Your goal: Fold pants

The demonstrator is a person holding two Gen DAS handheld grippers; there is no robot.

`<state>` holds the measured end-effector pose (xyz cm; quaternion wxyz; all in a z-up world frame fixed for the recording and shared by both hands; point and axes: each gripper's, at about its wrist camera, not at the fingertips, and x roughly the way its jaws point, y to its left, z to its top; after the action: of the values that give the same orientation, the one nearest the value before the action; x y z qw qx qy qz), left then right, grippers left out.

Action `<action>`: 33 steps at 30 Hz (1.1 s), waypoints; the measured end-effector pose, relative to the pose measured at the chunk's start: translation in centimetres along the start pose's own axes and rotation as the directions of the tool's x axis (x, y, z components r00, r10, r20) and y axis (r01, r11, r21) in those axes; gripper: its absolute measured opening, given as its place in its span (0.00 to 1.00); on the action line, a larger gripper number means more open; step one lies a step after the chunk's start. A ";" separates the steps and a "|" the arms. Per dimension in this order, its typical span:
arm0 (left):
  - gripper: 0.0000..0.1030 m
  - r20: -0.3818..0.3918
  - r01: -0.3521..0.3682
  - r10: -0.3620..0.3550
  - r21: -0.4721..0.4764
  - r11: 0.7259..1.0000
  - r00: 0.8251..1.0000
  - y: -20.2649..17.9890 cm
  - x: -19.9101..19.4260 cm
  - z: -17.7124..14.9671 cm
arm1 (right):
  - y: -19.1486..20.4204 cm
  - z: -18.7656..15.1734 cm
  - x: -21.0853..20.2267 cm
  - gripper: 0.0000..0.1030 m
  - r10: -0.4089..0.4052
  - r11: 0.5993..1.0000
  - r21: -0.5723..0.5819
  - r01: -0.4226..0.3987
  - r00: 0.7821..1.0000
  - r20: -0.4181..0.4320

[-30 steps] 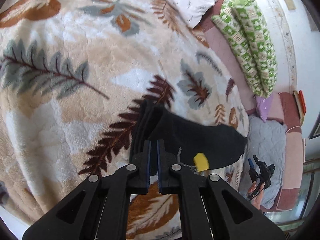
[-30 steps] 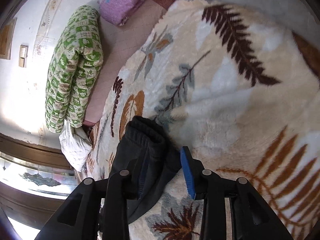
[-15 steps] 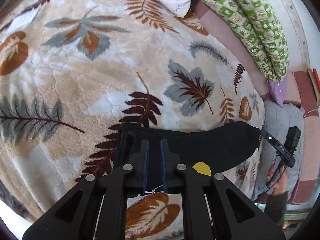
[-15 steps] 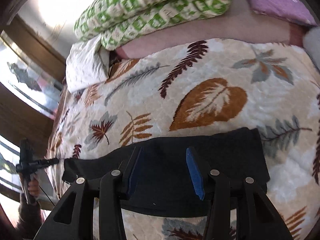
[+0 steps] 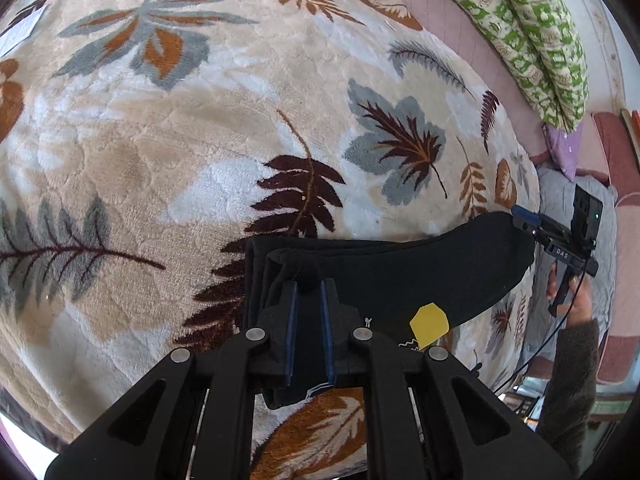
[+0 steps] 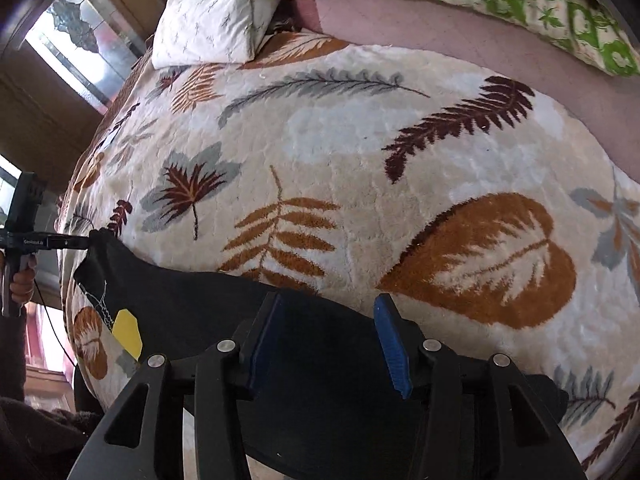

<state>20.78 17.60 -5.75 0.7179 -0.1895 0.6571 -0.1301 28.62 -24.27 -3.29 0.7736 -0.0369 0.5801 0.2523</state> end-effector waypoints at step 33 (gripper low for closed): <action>0.13 0.111 0.024 -0.017 -0.059 0.998 0.994 1.0 -1.1 -0.4 | -1.1 -1.0 -1.0 0.16 -0.053 0.997 -0.049 0.059 0.992 0.117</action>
<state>20.27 18.91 -5.27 0.7458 -0.2247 0.6179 -0.1067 28.00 -25.89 -2.95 0.8116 -0.0589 0.5260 0.2472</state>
